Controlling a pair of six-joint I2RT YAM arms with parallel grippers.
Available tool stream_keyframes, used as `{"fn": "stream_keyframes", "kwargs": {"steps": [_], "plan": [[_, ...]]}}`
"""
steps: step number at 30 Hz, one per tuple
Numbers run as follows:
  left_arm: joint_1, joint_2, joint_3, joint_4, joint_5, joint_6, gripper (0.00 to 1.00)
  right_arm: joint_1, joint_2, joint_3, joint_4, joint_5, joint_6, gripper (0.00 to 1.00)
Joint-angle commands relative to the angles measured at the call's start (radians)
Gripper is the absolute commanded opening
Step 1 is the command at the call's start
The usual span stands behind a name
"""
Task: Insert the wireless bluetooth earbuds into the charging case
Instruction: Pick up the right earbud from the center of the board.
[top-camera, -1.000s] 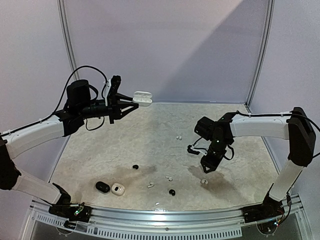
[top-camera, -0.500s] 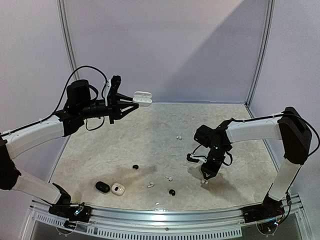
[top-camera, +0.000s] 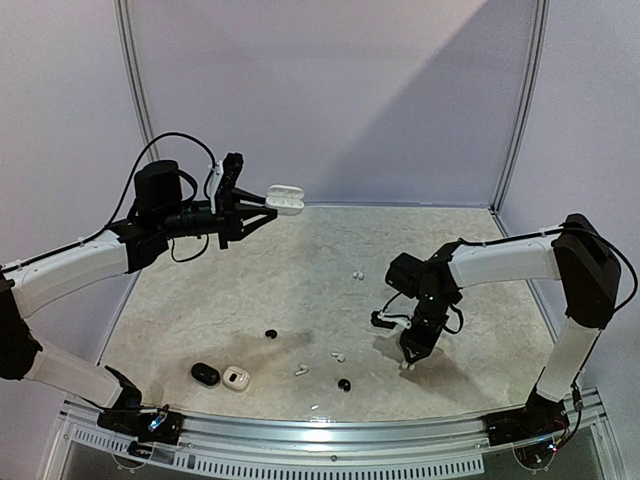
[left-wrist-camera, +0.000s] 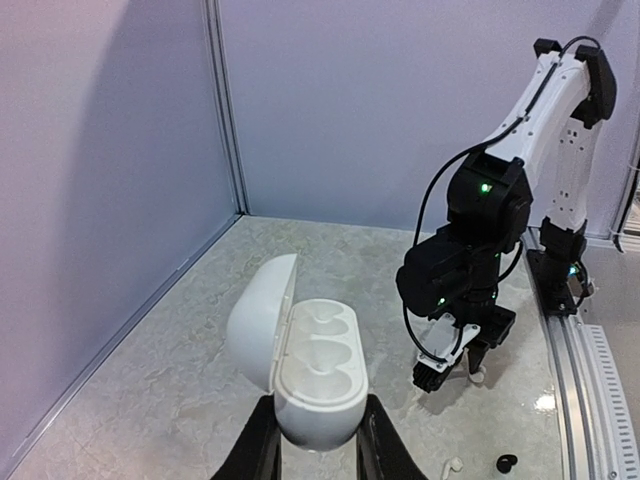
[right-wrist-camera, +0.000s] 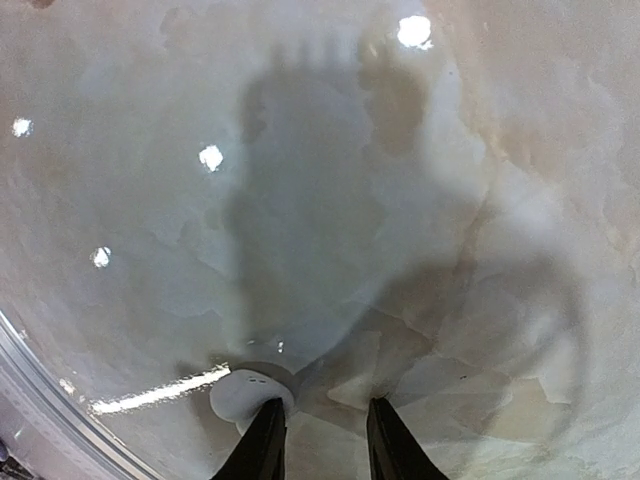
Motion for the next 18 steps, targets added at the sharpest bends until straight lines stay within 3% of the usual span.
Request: {"fn": "stream_keyframes", "kwargs": {"steps": [1, 18], "plan": [[0.004, -0.003, 0.006, -0.004, -0.008, 0.019, 0.0, 0.03, -0.013, 0.014, -0.034, -0.038, 0.018, 0.28], [0.008, -0.007, -0.002, -0.006, -0.019, 0.04, 0.0, 0.092, 0.024, 0.027, -0.037, -0.097, 0.087, 0.23]]}}
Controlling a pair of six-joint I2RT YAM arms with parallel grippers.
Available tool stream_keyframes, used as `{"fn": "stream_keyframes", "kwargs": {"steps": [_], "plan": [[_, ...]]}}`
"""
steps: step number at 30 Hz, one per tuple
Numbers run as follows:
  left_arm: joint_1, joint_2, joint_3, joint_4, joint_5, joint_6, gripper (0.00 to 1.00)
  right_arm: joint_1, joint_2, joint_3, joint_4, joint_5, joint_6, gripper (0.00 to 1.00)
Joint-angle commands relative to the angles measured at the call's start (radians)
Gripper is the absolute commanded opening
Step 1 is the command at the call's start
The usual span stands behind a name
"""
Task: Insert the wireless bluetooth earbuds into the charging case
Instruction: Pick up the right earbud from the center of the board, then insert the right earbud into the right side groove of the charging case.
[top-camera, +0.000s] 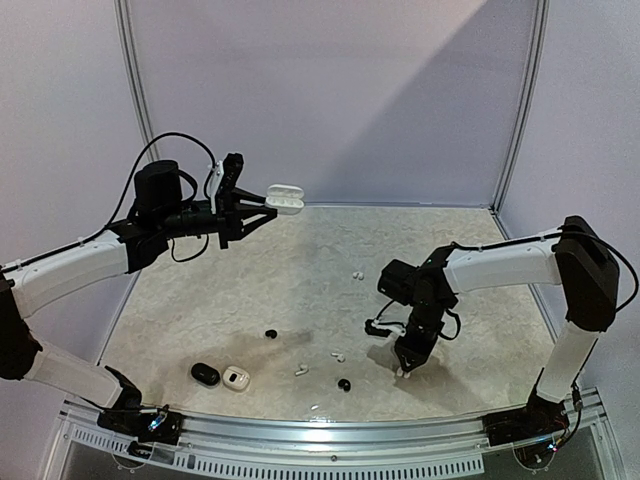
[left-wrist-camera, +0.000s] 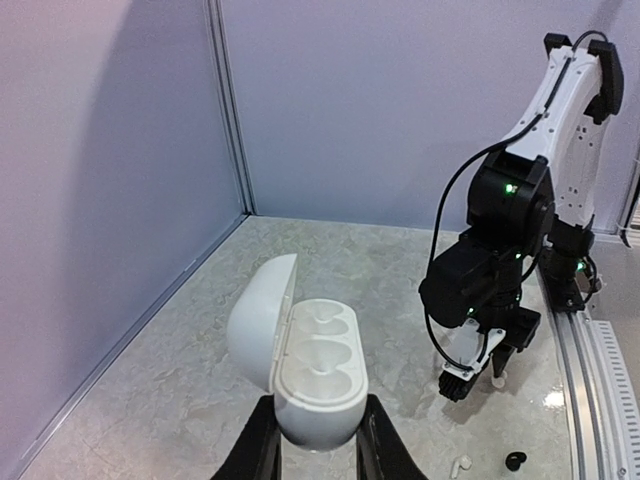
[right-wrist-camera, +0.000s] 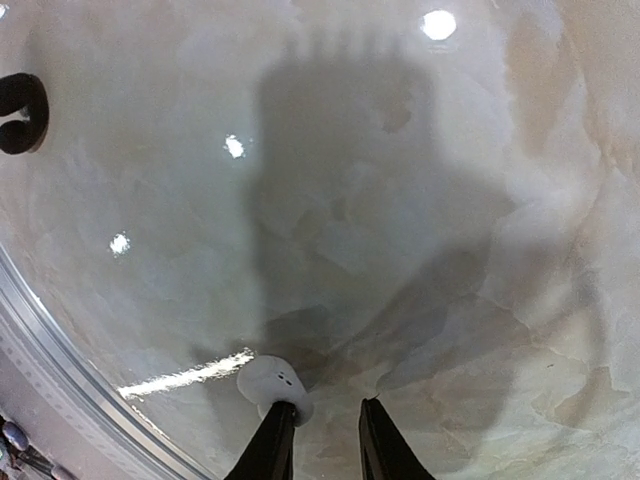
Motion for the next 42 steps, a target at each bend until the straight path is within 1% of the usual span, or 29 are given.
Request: {"fn": "stream_keyframes", "kwargs": {"steps": [1, 11, 14, 20, 28, 30, 34, 38, 42], "plan": [[0.008, -0.006, -0.002, -0.007, -0.006, 0.018, 0.0, 0.022, 0.028, 0.012, 0.007, -0.057, 0.028, 0.22], [0.008, -0.013, -0.008, -0.011, -0.011, 0.031, 0.0, 0.043, 0.032, 0.007, 0.046, -0.106, 0.065, 0.18], [0.007, -0.013, -0.009, -0.013, -0.01, 0.035, 0.0, 0.047, 0.033, 0.005, 0.048, -0.108, 0.073, 0.14], [0.008, -0.014, -0.013, -0.013, -0.01, 0.035, 0.0, 0.047, 0.028, 0.008, 0.042, -0.113, 0.079, 0.09], [0.008, -0.017, -0.017, -0.011, -0.002, 0.027, 0.0, 0.047, 0.01, 0.06, -0.002, -0.1, 0.067, 0.02], [0.007, -0.016, -0.018, -0.011, 0.009, 0.021, 0.0, 0.048, -0.001, 0.089, -0.02, -0.094, 0.06, 0.0], [0.008, -0.016, -0.021, 0.0, 0.06, 0.009, 0.0, 0.048, -0.032, 0.184, -0.076, -0.056, 0.042, 0.0], [0.008, -0.011, -0.025, 0.034, 0.154, -0.008, 0.0, 0.048, -0.076, 0.344, -0.142, 0.015, 0.018, 0.0], [0.004, -0.006, -0.023, 0.051, 0.224, -0.008, 0.0, 0.048, -0.123, 0.504, -0.165, 0.072, -0.008, 0.0]]}}
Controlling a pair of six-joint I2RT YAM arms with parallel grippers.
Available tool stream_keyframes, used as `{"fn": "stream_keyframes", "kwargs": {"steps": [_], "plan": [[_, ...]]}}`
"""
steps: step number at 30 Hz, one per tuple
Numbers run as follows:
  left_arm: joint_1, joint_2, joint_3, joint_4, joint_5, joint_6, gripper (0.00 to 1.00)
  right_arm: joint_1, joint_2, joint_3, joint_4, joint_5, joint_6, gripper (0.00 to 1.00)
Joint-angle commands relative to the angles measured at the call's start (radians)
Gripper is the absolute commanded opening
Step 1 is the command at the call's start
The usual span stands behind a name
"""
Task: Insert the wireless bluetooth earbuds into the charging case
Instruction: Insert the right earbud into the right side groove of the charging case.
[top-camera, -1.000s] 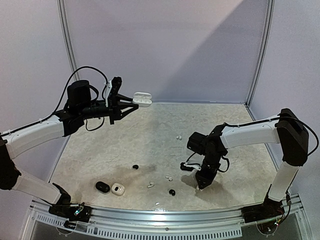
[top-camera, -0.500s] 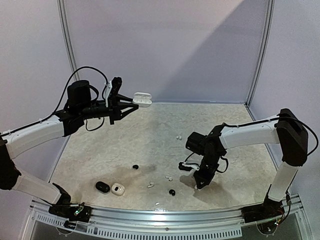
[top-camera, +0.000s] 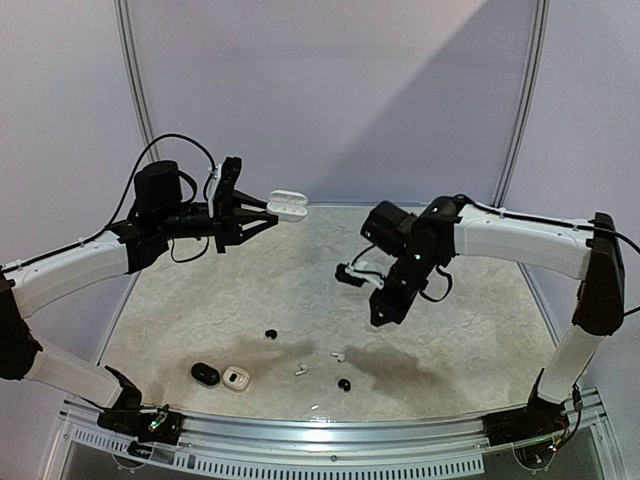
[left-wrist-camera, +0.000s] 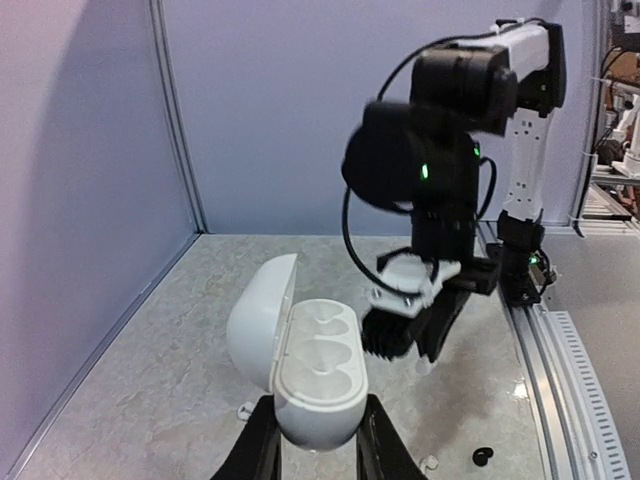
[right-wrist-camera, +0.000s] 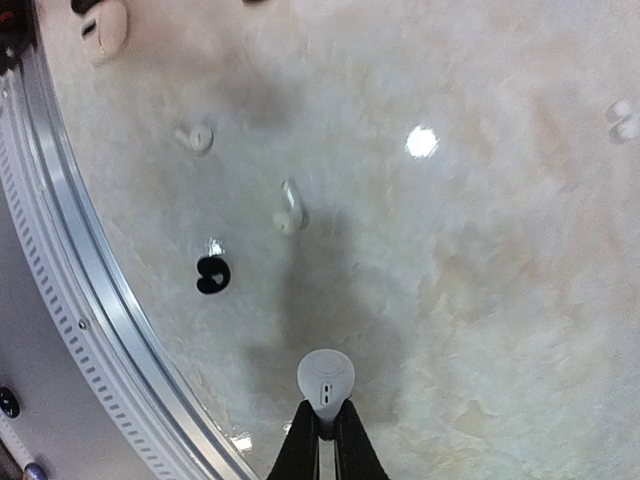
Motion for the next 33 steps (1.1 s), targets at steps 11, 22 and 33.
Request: {"fn": "stream_keyframes", "kwargs": {"steps": [11, 22, 33], "plan": [[-0.014, 0.011, 0.021, -0.058, 0.23, 0.102, 0.0, 0.094, -0.177, 0.36, 0.118, 0.115, -0.173, 0.0], [-0.027, 0.015, 0.05, -0.133, 0.23, 0.197, 0.0, 0.185, -0.006, 0.584, 0.089, 0.17, -0.353, 0.0], [-0.03, 0.009, 0.05, -0.156, 0.227, 0.339, 0.0, 0.185, 0.042, 0.645, 0.065, 0.156, -0.381, 0.0]]}}
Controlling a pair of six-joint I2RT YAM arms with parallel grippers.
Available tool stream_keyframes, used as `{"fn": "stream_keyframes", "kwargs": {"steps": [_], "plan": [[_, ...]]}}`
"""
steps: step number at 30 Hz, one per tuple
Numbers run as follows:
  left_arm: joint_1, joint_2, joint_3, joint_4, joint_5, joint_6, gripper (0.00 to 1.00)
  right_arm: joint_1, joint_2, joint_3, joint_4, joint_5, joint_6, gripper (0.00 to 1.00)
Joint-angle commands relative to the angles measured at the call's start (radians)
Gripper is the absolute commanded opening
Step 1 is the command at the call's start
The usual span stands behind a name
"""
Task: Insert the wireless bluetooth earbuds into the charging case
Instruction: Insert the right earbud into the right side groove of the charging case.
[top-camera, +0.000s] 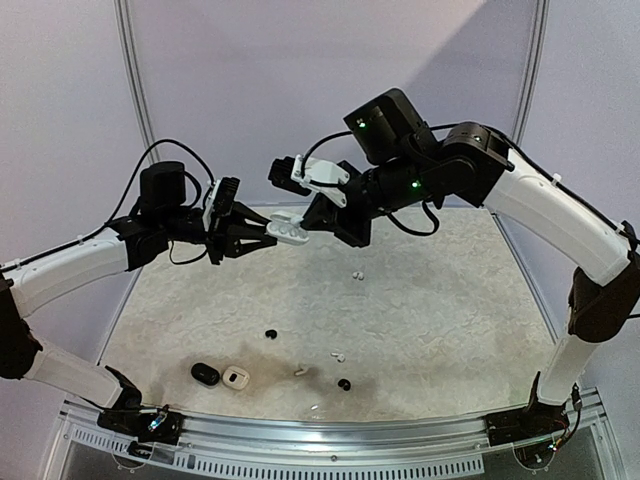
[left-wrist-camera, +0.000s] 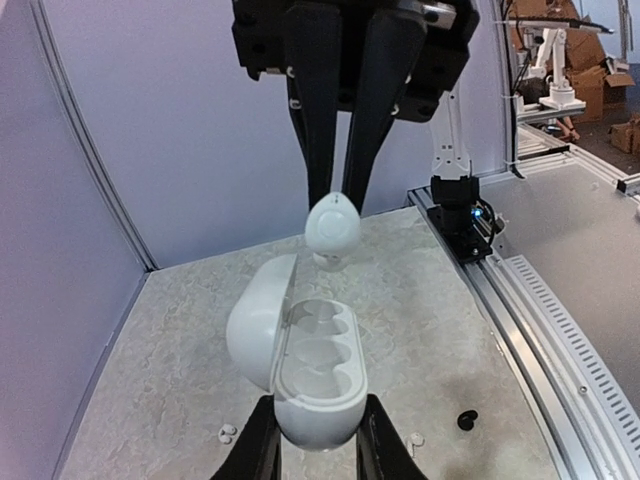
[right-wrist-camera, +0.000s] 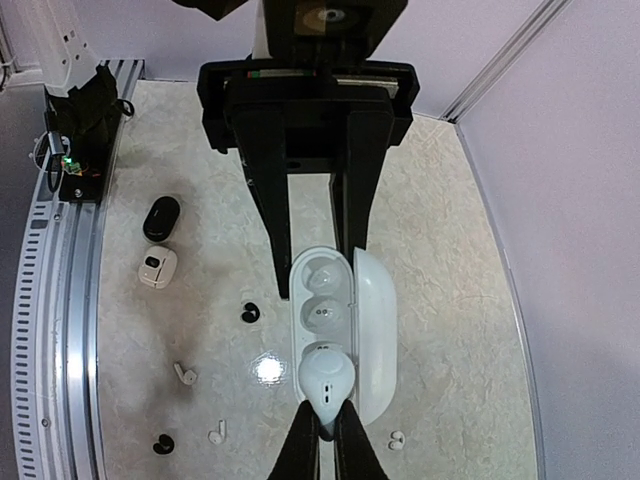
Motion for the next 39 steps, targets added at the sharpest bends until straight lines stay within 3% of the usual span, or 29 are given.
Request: {"fn": "stream_keyframes", "kwargs": {"steps": [1, 31, 39], "plan": [[-0.014, 0.007, 0.021, -0.02, 0.012, 0.079, 0.0, 0.008, 0.001, 0.034, -0.043, 0.015, -0.02, 0.0], [-0.014, 0.021, 0.011, 0.028, 0.014, 0.029, 0.0, 0.007, 0.095, 0.069, -0.088, 0.128, -0.05, 0.0], [-0.014, 0.019, 0.005, 0.033, 0.01, 0.029, 0.0, 0.009, 0.118, 0.088, -0.101, 0.138, -0.052, 0.16]]}}
